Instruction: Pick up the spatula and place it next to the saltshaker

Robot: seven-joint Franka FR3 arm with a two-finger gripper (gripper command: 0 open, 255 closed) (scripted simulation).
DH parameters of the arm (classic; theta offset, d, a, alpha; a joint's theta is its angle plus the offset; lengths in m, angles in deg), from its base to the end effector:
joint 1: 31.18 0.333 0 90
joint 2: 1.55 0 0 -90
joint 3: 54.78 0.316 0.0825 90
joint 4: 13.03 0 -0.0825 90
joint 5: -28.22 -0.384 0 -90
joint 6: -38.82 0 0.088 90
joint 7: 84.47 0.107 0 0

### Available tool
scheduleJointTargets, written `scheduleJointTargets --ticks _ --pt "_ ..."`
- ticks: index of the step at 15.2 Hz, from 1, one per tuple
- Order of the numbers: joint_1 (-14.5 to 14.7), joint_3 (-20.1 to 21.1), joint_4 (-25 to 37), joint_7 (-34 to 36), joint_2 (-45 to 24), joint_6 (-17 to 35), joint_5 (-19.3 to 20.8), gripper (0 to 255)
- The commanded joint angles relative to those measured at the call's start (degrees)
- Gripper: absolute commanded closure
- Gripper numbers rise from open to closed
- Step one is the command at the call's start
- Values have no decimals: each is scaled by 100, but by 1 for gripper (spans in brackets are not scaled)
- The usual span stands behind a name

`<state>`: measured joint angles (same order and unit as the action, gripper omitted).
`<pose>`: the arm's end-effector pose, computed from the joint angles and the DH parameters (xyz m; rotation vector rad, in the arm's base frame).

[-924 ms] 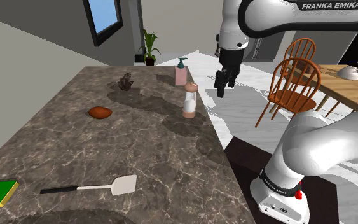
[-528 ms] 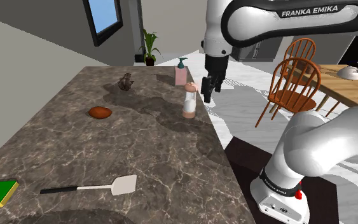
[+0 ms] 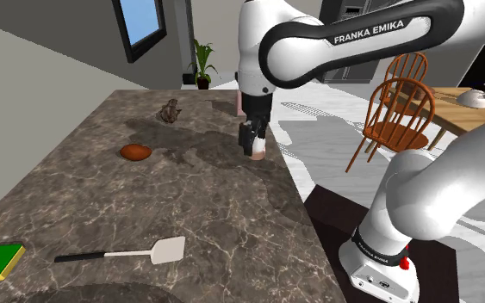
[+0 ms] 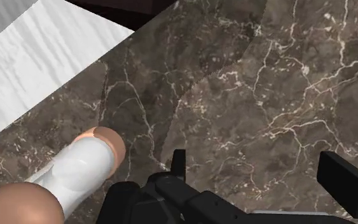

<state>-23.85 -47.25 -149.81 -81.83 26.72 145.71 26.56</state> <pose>0.3841 0.1083 0.4954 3.0889 0.2911 -0.0408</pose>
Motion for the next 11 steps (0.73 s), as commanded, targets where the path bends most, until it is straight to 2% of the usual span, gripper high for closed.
scheduleJointTargets --ticks 1,11 --pt "102 129 185 10 -348 206 -43 0" --pt "529 754 1179 114 -2033 1066 34 0"
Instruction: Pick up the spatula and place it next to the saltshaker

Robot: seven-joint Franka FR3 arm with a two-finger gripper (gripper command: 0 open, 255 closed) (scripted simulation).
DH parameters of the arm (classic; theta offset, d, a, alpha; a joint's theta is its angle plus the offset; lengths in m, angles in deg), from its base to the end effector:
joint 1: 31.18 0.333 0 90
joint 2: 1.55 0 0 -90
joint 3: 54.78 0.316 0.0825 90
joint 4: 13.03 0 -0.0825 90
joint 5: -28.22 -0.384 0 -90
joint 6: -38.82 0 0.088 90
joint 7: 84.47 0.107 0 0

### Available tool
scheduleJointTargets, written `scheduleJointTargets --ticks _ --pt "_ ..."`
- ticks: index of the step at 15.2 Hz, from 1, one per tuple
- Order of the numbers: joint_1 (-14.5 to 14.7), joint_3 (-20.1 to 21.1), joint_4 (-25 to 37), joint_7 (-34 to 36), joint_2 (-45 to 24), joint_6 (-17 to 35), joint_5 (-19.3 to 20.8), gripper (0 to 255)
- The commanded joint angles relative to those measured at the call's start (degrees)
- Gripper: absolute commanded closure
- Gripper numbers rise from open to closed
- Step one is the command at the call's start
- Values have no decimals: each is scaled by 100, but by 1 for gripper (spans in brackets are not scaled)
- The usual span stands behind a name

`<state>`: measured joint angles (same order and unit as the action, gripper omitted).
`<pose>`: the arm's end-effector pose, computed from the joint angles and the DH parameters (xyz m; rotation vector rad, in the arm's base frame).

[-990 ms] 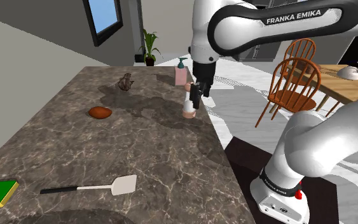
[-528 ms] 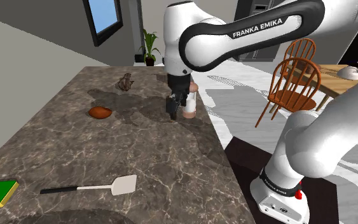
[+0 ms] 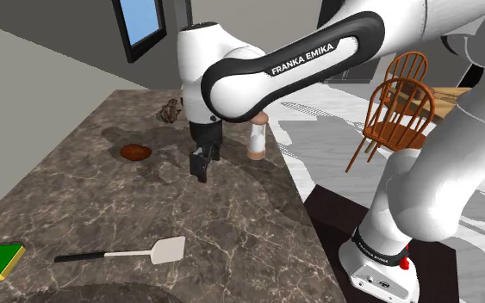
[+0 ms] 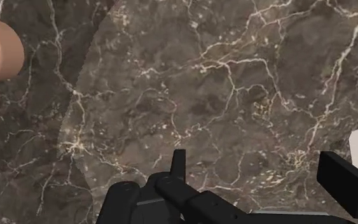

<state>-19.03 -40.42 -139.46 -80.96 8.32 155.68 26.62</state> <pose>0.4423 0.2260 0.4512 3.0668 0.5982 0.0074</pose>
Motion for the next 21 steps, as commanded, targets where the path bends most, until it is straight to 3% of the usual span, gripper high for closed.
scheduleJointTargets --ticks 1,10,19,21 --pt "90 130 266 46 -363 131 63 0" --pt "558 568 1549 264 -1918 482 580 0" --pt "1282 779 3191 409 -3502 448 1255 0" --pt "1317 772 3227 420 -3591 500 1292 0"
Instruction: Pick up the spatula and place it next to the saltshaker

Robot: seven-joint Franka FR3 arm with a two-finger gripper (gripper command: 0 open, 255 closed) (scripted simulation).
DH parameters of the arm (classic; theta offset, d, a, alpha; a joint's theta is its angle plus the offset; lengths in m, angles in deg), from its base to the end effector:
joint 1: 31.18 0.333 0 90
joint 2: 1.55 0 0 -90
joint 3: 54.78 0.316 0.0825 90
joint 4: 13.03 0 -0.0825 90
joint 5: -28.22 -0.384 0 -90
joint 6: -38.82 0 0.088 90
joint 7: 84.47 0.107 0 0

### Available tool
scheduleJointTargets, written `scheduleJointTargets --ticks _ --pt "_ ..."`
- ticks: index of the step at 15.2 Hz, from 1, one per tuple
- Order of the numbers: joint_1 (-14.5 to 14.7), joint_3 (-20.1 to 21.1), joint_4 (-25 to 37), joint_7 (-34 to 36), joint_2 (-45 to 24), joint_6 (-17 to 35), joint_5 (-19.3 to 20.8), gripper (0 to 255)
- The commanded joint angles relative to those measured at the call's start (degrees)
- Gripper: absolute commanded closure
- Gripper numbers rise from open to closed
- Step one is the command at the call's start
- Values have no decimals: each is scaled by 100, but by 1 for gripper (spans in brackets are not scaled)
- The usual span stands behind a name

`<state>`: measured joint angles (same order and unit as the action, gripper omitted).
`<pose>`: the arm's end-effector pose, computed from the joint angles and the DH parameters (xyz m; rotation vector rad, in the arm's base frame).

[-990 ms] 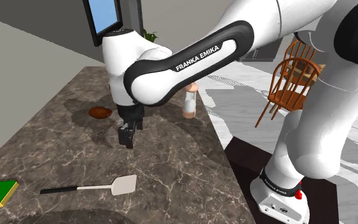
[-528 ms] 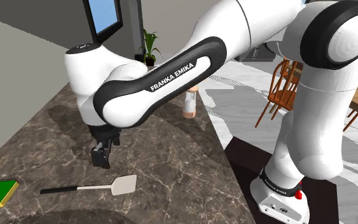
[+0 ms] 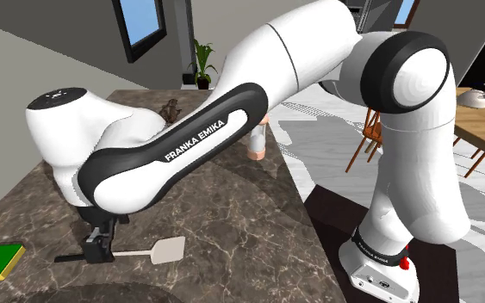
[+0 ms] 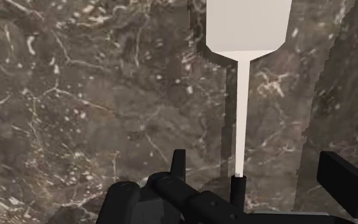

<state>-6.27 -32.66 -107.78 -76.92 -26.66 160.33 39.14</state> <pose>0.4864 0.4658 0.3781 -2.9020 -1.1349 -0.0937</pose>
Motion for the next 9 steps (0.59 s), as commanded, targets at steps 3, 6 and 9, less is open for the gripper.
scheduleJointTargets --ticks 3,6,9 --pt "60 -32 -11 48 -204 210 93 0" --pt "85 -69 -78 88 -348 413 159 0" --pt "85 -69 -79 88 -348 413 159 0"
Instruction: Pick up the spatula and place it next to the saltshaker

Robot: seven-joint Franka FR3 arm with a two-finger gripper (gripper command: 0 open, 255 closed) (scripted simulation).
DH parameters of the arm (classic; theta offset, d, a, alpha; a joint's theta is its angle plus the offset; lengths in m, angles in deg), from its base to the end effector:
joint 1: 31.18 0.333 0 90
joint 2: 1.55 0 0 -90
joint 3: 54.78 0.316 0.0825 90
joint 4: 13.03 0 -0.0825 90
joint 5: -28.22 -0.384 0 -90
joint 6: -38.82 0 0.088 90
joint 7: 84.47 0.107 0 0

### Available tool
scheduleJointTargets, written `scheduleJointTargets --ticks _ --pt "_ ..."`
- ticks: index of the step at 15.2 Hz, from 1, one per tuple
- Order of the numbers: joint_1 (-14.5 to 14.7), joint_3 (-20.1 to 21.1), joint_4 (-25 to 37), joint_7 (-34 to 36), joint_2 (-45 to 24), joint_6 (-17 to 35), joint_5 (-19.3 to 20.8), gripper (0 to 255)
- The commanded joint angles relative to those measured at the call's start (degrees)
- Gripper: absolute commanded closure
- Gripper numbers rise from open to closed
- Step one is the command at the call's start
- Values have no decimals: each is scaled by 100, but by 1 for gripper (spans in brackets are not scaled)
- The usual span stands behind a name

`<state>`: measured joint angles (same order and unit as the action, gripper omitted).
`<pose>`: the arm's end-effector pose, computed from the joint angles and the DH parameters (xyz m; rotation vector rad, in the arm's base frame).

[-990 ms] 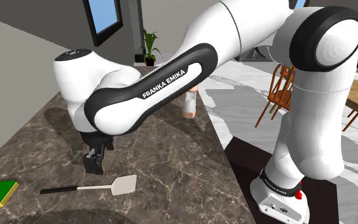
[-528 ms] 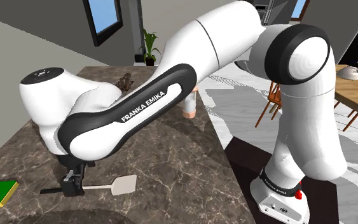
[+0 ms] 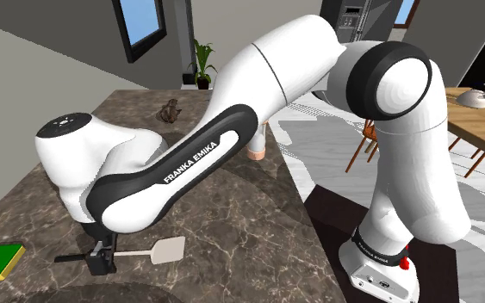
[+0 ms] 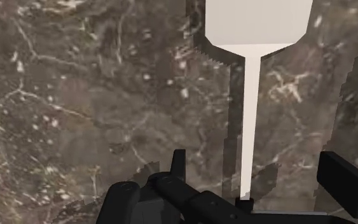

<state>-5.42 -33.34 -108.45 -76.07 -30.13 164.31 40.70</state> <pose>0.4885 0.4722 0.3393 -2.8984 -1.1428 -0.0952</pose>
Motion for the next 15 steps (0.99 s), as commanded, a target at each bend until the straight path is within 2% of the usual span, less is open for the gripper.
scheduleJointTargets --ticks 1,5,6,15 --pt "0 -1 -12 3 -2 15 2 0" --pt "0 -1 -11 2 -1 14 2 0" --pt "0 -1 -11 2 -1 14 2 255" --pt "0 -1 -11 2 -1 14 2 255"
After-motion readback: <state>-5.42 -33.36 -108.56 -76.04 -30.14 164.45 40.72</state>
